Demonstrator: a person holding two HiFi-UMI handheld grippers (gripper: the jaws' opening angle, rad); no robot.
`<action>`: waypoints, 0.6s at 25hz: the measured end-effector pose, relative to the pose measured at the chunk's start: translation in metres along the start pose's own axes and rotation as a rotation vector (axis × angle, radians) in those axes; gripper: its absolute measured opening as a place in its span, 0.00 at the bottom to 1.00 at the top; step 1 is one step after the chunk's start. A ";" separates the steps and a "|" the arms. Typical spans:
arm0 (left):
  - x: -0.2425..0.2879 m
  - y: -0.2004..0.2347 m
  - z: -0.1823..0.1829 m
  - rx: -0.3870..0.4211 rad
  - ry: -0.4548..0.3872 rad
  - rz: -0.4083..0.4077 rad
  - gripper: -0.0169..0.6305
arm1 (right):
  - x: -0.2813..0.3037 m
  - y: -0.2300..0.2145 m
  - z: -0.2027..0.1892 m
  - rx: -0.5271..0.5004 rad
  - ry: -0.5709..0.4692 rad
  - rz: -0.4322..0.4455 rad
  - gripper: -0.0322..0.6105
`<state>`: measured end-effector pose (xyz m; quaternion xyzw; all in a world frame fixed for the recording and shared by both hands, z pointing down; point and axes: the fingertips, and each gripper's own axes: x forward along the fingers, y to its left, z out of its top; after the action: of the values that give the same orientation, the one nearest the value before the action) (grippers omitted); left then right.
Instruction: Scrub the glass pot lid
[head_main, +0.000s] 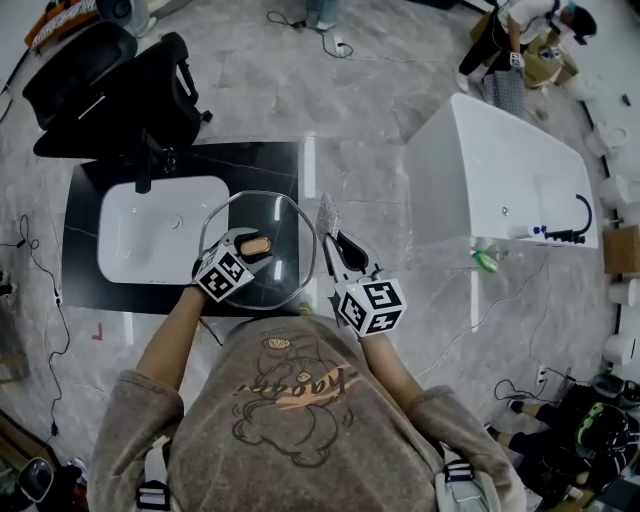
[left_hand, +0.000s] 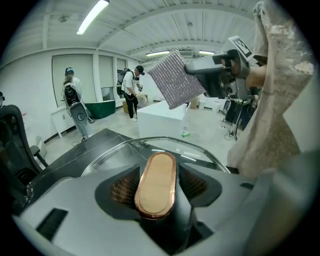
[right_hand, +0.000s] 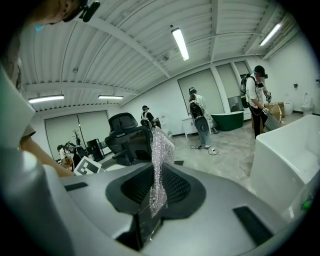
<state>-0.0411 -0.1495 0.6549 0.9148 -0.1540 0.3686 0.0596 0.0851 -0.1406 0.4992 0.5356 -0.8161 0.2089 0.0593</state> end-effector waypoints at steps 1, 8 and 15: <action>0.000 0.001 -0.001 -0.006 -0.001 -0.007 0.43 | 0.000 0.000 0.000 0.000 0.001 -0.002 0.16; 0.000 -0.002 -0.001 -0.011 0.014 -0.032 0.39 | 0.004 0.003 -0.004 0.003 0.011 -0.003 0.16; -0.003 -0.006 -0.005 0.017 0.032 -0.078 0.32 | 0.002 0.005 -0.007 -0.002 0.028 -0.002 0.16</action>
<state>-0.0448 -0.1419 0.6568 0.9145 -0.1143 0.3819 0.0687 0.0792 -0.1381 0.5051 0.5336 -0.8147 0.2152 0.0714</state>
